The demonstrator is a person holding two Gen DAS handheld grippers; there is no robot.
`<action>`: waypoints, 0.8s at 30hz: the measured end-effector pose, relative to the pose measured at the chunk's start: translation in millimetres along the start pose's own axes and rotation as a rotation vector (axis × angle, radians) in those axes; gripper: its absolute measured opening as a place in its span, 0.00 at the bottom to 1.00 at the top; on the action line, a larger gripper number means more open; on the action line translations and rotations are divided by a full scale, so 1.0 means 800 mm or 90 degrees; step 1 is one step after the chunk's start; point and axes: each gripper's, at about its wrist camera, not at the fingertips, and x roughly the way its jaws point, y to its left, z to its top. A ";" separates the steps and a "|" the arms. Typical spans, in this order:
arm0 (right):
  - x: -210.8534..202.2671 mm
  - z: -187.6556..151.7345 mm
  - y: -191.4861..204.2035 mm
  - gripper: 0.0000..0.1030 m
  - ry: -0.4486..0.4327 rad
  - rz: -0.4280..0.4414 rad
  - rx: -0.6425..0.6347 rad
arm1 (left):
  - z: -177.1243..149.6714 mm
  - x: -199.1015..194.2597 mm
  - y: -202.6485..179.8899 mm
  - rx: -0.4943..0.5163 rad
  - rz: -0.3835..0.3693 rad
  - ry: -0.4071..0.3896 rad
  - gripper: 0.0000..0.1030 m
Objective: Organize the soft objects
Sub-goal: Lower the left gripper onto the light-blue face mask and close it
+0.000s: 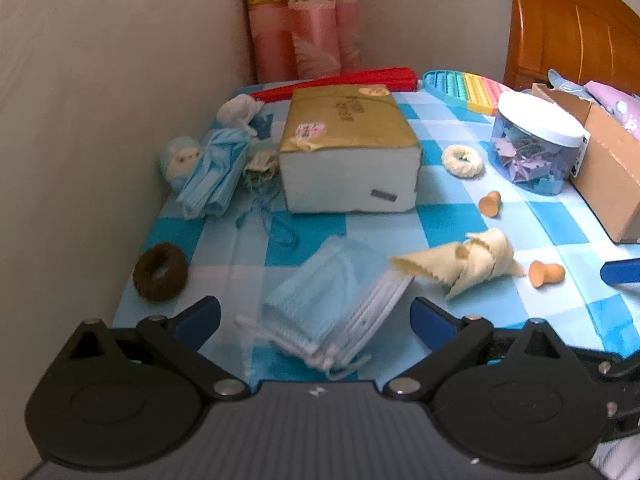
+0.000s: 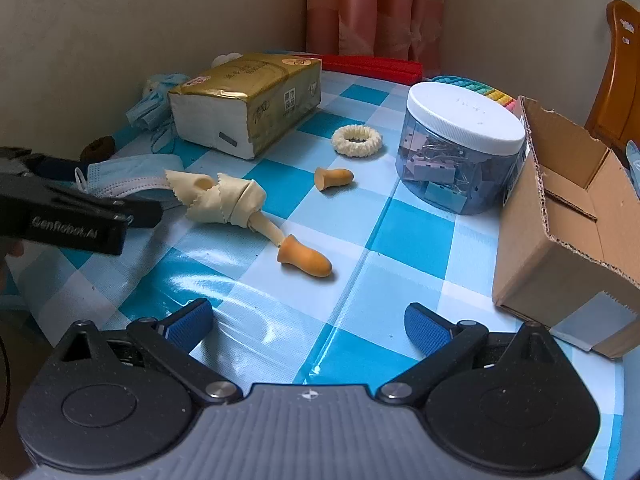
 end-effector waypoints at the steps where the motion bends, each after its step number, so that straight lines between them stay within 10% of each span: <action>1: 0.000 -0.001 0.000 1.00 -0.002 0.001 0.000 | 0.002 0.001 -0.001 0.003 -0.002 -0.003 0.94; 11: -0.003 -0.004 0.001 1.00 -0.016 -0.001 0.002 | 0.007 0.008 -0.004 0.014 -0.043 0.002 0.54; 16: -0.002 0.007 0.007 0.99 -0.006 -0.013 -0.006 | 0.007 0.005 -0.001 -0.009 -0.050 0.005 0.49; 24: 0.008 0.025 0.018 0.60 -0.012 -0.033 0.017 | 0.002 -0.003 0.005 -0.028 -0.055 0.011 0.49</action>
